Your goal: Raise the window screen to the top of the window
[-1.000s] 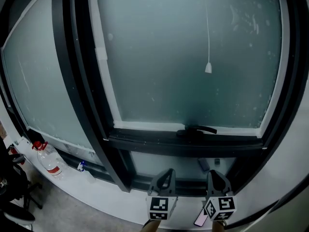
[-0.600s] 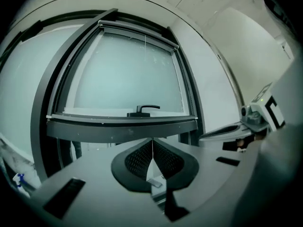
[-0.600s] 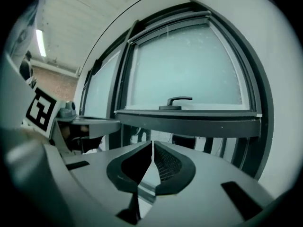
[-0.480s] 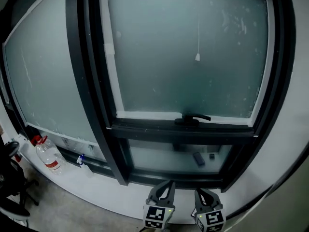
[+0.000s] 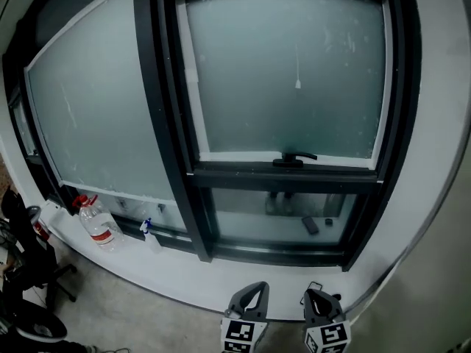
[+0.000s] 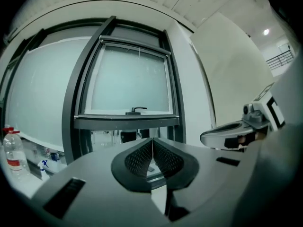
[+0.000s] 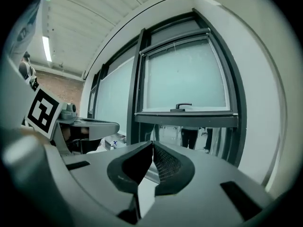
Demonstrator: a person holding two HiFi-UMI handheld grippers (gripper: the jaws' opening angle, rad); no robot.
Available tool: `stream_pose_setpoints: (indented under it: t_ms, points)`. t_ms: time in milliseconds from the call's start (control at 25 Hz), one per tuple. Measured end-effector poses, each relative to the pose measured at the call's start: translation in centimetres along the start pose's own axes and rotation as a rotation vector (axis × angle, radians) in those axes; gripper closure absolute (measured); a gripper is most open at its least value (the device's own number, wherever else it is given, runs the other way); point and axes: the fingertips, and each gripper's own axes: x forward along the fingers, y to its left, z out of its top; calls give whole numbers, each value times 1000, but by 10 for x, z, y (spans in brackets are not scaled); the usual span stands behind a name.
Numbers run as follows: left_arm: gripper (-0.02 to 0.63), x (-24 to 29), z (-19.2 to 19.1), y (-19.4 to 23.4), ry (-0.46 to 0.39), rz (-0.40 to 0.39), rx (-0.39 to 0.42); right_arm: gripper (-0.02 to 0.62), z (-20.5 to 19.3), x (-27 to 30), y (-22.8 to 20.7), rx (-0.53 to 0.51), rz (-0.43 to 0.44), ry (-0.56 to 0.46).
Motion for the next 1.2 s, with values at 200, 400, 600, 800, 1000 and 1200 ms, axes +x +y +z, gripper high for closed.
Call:
stream_pose_setpoints:
  t_ms: [200, 400, 600, 800, 1000, 1200]
  points:
    - [598, -44, 7, 1, -32, 11, 26, 584, -1, -37, 19, 32, -36, -16]
    - [598, -120, 8, 9, -38, 15, 46, 584, 2, -75, 60, 25, -67, -35]
    - [598, -226, -2, 13, -34, 4, 60, 584, 4, -131, 139, 26, -98, -84]
    - [598, -311, -18, 4, -13, -27, 35, 584, -5, -180, 222, 42, -108, -78]
    - [598, -357, -26, -4, -23, -36, -3, 584, 0, -207, 278, -25, -71, -77]
    - [598, -387, -31, 6, -25, 9, -29, 584, 5, -219, 306, -41, -33, -74]
